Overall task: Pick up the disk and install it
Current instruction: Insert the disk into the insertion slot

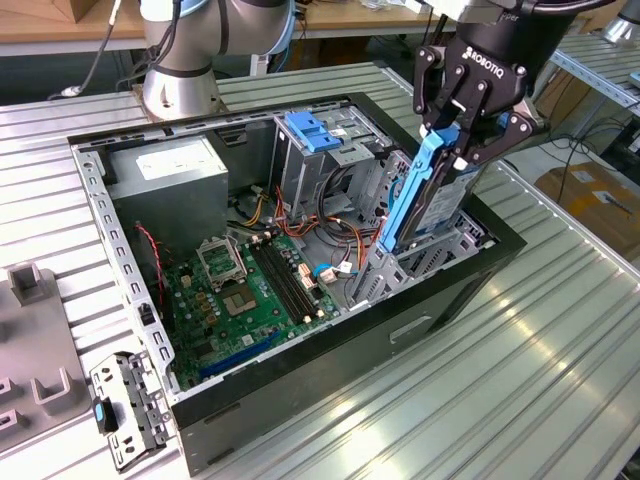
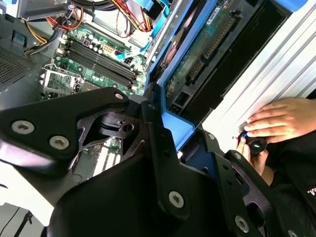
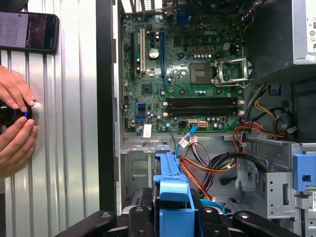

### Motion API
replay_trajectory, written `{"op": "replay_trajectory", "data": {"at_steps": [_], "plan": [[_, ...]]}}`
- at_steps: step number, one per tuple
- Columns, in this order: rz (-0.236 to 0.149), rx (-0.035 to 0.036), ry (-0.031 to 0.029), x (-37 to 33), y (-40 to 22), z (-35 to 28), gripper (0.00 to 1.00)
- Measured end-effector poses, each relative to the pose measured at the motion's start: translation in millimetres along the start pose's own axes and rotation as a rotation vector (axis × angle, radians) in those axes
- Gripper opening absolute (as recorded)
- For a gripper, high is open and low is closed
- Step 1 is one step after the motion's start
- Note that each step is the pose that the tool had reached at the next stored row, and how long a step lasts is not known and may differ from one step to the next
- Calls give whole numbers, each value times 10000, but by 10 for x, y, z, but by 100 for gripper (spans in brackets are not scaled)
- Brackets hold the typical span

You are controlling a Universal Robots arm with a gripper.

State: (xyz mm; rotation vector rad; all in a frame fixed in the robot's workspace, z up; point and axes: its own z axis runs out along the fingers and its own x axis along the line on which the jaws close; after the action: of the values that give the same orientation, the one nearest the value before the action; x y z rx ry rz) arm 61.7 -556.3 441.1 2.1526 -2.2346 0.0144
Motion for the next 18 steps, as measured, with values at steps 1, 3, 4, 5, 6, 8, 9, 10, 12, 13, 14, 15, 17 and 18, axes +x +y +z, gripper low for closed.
{"op": "replay_trajectory", "data": {"at_steps": [1, 3, 4, 5, 6, 8, 9, 10, 12, 13, 14, 15, 17, 18], "plan": [[0, 0, -1, 0, 0, 7, 37], [0, 0, 0, 1, 0, 19, 37], [0, 0, -1, 2, 0, 24, 37], [0, 0, -1, 2, -1, 34, 37], [0, 0, -1, 3, -1, 40, 37], [0, 0, -1, 5, -1, 63, 37], [0, 0, -1, 5, -2, 74, 37], [0, 0, -1, 6, -2, 84, 37], [0, 0, -1, 8, -4, 120, 37], [0, 0, -1, 9, -5, 134, 37], [0, 0, -1, 10, -5, 146, 37], [0, 0, -1, 10, -6, 166, 37], [0, 0, -1, 12, -8, 193, 37], [0, 0, 0, 13, -9, 215, 37]]}}
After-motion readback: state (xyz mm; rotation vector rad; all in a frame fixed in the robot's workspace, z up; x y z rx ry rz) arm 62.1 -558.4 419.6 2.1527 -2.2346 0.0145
